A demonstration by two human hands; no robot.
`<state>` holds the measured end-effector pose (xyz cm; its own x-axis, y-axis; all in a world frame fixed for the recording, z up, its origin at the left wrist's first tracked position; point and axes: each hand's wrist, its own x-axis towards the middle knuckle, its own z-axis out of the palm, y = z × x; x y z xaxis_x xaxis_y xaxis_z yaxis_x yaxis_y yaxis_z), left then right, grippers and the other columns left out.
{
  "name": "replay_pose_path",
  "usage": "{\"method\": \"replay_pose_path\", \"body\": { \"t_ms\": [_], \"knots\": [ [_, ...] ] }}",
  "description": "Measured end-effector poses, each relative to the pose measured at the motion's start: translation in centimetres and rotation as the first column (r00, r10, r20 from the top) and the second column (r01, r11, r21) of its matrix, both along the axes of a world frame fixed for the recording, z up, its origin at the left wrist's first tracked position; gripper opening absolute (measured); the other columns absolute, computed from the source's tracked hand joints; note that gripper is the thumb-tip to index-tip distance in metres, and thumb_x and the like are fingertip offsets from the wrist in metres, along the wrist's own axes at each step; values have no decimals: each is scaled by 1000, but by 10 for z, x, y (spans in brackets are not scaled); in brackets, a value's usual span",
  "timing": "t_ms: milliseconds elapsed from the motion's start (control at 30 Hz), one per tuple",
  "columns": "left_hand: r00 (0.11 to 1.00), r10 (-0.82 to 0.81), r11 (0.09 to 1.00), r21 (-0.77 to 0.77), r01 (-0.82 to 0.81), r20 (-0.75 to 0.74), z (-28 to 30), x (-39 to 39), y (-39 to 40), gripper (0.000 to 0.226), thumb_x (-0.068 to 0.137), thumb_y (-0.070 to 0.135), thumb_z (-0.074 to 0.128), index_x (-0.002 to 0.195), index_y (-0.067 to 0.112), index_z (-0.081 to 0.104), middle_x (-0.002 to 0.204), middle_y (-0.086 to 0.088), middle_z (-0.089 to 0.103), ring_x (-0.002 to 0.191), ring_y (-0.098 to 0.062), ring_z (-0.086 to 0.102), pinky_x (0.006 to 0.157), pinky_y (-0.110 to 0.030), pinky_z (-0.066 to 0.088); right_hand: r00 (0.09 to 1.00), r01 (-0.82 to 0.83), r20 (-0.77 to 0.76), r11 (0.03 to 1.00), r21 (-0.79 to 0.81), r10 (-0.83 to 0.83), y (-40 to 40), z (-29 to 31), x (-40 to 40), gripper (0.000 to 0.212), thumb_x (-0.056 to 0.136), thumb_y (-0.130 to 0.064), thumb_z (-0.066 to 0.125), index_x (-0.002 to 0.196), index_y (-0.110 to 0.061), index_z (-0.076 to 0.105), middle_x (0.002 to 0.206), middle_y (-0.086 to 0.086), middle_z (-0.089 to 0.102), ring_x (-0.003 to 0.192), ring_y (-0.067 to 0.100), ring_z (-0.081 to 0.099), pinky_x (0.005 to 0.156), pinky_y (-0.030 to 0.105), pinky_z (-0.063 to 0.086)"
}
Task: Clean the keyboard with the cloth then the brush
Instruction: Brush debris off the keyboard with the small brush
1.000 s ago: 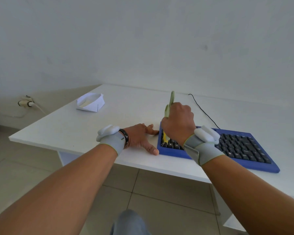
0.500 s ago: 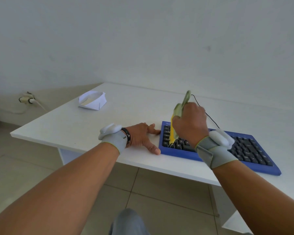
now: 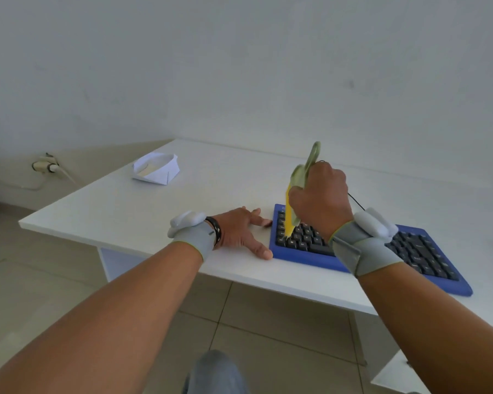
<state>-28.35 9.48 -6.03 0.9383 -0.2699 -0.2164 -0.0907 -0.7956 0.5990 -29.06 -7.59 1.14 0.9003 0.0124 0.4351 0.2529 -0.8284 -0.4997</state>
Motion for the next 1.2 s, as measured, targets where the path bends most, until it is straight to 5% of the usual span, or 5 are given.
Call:
{"method": "replay_pose_path", "body": {
  "t_ms": [233,433,633,1000,1200],
  "knots": [
    [1000,-17,999,-32,16,-12,-4,-3,-4,92,69,52,83,149,41,38,165,11,10,151,-12,-2,120,-43,4,999,3,-47,996,-92,-8,-17,-29,4,26,83,-13,56,67,-9,37,82,13,48,74,31,43,48,24,20],
    [1000,12,995,-95,-12,2,-6,1,-2,91,65,50,86,145,41,45,164,11,15,151,-11,3,119,-40,7,993,-88,-79,995,-48,84,-24,-18,-9,19,78,-11,59,68,-6,44,74,12,51,69,37,60,58,41,55],
    [999,34,996,-84,-34,-1,-8,0,-3,110,52,62,82,148,53,29,164,10,15,152,-17,-1,120,-52,4,995,-42,-89,998,38,45,-24,-19,-6,19,76,-13,61,71,-6,44,77,12,49,70,37,59,61,45,58],
    [999,-19,983,182,11,40,-13,-2,-15,130,46,82,69,153,52,1,165,10,-5,150,-17,-17,119,-49,-15,998,-54,-25,993,-102,52,-21,-30,-9,34,83,-13,58,63,-14,31,68,3,37,70,28,41,47,24,20],
    [999,-11,982,188,3,39,-11,-2,-15,131,46,81,68,153,51,0,165,10,-6,150,-16,-18,119,-49,-16,987,-104,-121,994,41,108,-20,-2,-13,16,76,-10,61,73,-3,47,84,17,56,70,38,63,60,43,58]
  ]
}}
